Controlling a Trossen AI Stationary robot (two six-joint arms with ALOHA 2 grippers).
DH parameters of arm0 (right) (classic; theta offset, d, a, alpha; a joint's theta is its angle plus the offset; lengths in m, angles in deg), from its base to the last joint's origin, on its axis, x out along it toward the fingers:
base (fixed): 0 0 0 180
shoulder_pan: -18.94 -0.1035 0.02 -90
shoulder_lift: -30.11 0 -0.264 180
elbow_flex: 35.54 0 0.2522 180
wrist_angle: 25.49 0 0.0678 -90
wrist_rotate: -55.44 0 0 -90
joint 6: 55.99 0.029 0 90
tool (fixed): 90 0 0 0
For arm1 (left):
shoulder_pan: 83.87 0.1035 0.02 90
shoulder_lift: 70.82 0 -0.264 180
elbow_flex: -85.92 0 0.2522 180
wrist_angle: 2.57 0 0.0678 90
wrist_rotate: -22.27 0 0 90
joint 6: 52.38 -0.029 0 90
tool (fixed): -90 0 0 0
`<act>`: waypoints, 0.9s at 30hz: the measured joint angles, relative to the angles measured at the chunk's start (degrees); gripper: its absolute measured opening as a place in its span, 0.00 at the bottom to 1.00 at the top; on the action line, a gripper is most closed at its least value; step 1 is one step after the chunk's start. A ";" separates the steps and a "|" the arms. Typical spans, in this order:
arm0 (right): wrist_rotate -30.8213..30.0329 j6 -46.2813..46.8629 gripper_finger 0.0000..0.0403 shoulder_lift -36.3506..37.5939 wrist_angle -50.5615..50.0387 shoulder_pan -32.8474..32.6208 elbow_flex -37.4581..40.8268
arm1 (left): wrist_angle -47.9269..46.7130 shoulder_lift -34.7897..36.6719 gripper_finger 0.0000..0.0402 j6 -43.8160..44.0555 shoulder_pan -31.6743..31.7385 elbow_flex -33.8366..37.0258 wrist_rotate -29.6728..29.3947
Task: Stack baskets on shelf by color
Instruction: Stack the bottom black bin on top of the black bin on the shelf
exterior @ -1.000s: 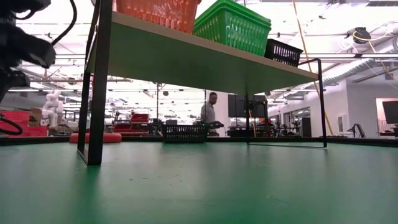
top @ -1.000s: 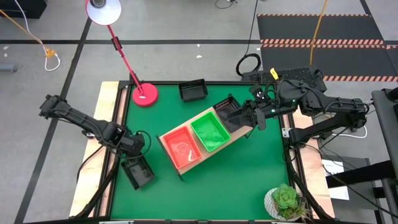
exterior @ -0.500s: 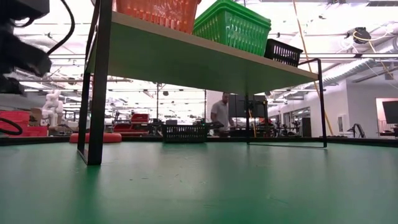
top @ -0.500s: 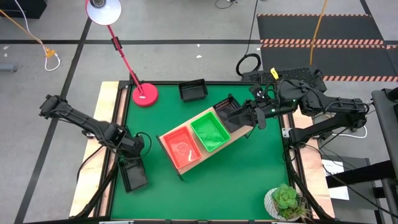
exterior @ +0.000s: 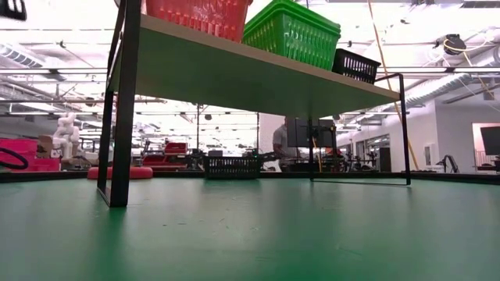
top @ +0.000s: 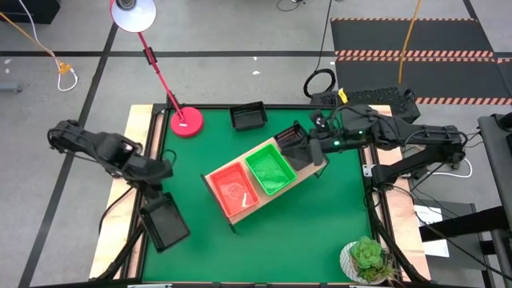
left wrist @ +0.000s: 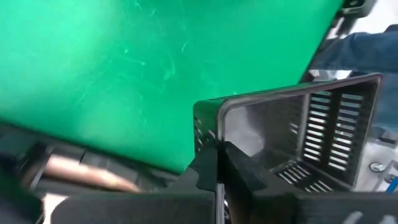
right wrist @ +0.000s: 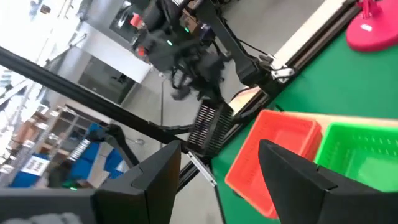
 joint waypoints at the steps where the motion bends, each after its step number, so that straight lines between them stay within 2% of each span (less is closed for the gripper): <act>1: -0.06 -0.88 0.52 -1.10 -0.42 -0.06 -1.30 | -2.61 -0.86 0.02 0.33 0.00 -3.20 -0.02; 5: -0.04 -4.93 0.52 -6.64 -3.20 -0.28 -7.88 | -10.84 -5.28 0.02 0.09 0.00 -15.37 -0.12; 11: -0.04 -10.71 0.52 -16.38 -10.89 -0.28 -19.25 | -10.27 -10.70 0.02 0.89 0.00 -27.03 -1.20; 15: -0.12 -13.00 0.52 -22.74 -17.22 -0.80 -27.65 | -10.23 -14.65 0.02 3.02 0.00 -30.95 -2.46; 19: -0.10 -15.74 0.52 -27.56 -19.17 -1.80 -33.73 | -10.35 -18.22 0.02 5.27 0.47 -33.43 -3.69; 27: -1.64 -25.31 0.52 -31.86 -17.06 -5.13 -36.94 | -10.01 -24.51 0.02 11.65 3.56 -37.57 -5.64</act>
